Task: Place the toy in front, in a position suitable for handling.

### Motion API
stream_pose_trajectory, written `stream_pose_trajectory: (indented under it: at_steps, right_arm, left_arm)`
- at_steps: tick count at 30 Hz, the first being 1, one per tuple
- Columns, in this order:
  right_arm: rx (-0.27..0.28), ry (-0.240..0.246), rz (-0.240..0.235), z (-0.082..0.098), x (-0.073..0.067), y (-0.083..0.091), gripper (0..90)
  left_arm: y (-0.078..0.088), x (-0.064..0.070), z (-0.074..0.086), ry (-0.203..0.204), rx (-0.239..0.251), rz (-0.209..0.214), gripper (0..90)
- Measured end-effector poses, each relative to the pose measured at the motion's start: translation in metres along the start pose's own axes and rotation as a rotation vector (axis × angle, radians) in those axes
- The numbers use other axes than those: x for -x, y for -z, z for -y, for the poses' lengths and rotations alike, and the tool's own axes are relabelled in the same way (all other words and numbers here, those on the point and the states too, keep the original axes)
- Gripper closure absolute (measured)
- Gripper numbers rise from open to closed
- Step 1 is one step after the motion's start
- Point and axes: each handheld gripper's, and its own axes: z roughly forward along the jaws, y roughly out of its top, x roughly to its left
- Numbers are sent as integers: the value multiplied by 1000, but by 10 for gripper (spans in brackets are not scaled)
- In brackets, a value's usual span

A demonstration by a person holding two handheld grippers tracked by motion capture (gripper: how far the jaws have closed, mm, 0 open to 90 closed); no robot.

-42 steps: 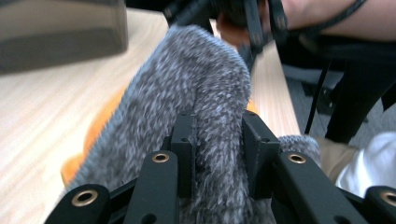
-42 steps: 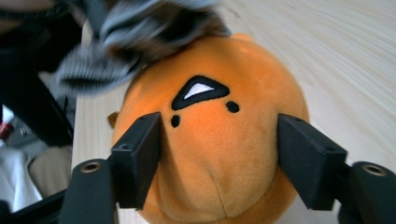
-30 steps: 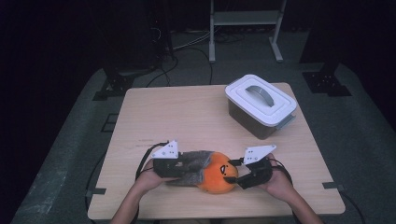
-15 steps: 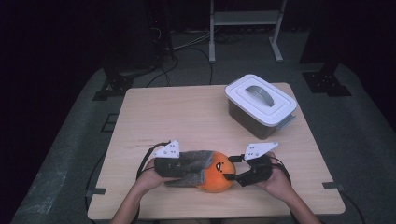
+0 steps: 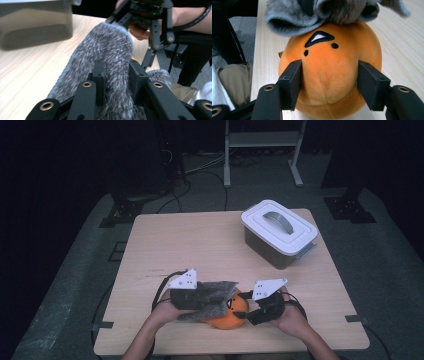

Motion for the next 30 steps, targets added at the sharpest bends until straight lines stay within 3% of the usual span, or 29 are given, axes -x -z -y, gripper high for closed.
stream_pose_trajectory:
  at_steps: [3,7,16,22,30]
  right_arm:
    - [2,-22,-5,4,5,3,388]
    - [46,-89,-17,6,11,9,342]
    - [50,-195,-20,9,17,2,279]
    - [45,-127,-11,2,10,-3,324]
    - [41,-106,-17,6,13,0,370]
  left_arm:
    - [8,-8,10,25,-25,-30,713]
    - [14,-12,18,54,-35,-26,711]
    - [6,-5,12,36,-28,18,711]
    - [-3,0,-1,4,8,41,708]
    - [9,-12,14,45,-5,4,714]
